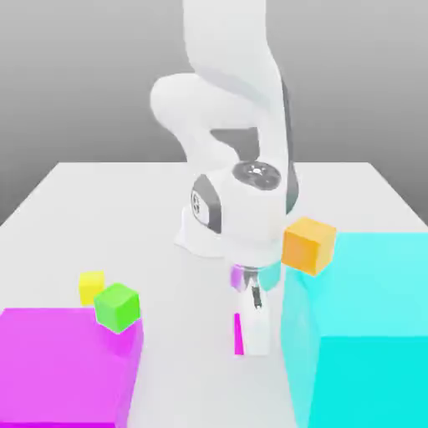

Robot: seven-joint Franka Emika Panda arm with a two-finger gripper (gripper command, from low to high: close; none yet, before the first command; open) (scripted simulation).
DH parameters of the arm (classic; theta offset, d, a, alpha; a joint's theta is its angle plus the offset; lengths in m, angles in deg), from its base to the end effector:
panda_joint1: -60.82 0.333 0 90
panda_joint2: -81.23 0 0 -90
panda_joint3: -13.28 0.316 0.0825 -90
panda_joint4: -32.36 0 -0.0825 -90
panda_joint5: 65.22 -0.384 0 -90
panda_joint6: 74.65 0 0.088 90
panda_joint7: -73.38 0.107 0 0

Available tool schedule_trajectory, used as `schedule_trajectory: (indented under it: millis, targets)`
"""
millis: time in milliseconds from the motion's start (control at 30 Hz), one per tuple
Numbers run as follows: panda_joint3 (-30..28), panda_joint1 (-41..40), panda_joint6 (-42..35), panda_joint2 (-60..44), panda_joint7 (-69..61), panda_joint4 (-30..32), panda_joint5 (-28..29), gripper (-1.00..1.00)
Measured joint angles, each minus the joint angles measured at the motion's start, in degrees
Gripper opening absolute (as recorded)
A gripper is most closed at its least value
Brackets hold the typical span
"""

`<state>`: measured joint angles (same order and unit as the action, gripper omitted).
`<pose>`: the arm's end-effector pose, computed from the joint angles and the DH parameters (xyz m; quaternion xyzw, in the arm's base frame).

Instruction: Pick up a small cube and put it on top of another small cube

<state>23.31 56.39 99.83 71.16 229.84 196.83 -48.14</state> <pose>0.3359 0.0605 0.1496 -0.3906 0.9206 0.0002 0.0031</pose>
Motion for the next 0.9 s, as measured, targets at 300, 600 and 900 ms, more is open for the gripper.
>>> schedule_trajectory:
  millis: [300,600,900]
  targets:
    - [1.44,-3.38,-13.89,14.91,-16.57,0.80,-18.61,-1.00]
    - [-8.20,-12.21,-28.46,23.82,-24.03,-4.78,-17.00,-1.00]
    - [-12.85,-16.32,-24.36,18.91,-27.32,-5.61,-16.02,-1.00]
